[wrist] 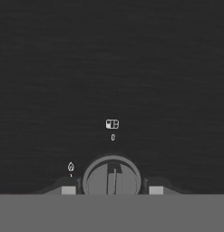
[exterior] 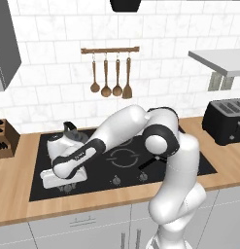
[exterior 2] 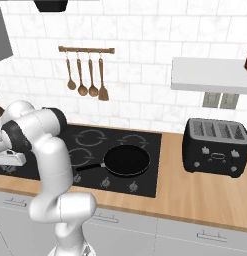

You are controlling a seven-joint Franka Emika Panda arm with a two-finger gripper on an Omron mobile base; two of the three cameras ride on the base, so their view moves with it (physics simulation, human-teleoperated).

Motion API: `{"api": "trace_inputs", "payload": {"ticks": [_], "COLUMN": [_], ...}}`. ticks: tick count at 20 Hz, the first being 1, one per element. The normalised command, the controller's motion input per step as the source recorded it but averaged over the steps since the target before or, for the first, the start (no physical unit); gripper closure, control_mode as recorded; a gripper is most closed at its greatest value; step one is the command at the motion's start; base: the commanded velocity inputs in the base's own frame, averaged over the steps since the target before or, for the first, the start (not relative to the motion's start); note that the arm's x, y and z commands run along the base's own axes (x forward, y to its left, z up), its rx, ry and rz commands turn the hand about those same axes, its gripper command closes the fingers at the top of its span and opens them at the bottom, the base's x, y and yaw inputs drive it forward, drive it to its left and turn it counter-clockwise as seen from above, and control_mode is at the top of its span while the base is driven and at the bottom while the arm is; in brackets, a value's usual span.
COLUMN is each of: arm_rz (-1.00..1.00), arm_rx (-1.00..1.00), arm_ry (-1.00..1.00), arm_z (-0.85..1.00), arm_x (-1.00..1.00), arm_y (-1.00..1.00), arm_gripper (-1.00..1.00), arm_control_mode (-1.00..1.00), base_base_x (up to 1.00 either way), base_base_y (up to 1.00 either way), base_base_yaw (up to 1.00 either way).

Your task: Pick the kettle from the counter and place it on a stove burner. Then turn the burner on.

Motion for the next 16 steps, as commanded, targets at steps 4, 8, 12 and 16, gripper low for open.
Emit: {"api": "trace_inputs", "payload": {"ticks": [4, 8, 12, 16], "arm_rz": [0.00, 0.00, 0.16, 0.26], "arm_rx": [0.00, 0.00, 0.00, 0.01], "arm_ry": [0.00, 0.00, -0.01, 0.00], "arm_z": [0.00, -0.04, -0.16, -0.20], "arm_x": [0.00, -0.01, -0.07, -0.21], "arm_y": [0.00, 0.00, 0.00, 0.00], "arm_gripper": [1.00, 1.00, 1.00, 1.00], "arm_control_mode": [-1.00, -1.00, -1.00, -1.00], "base_base_x": [0.00, 0.00, 0.00, 0.00], "base_base_y": [0.00, 0.00, 0.00, 0.00], "base_base_yaw": [0.00, 0.00, 0.00, 0.00]}}
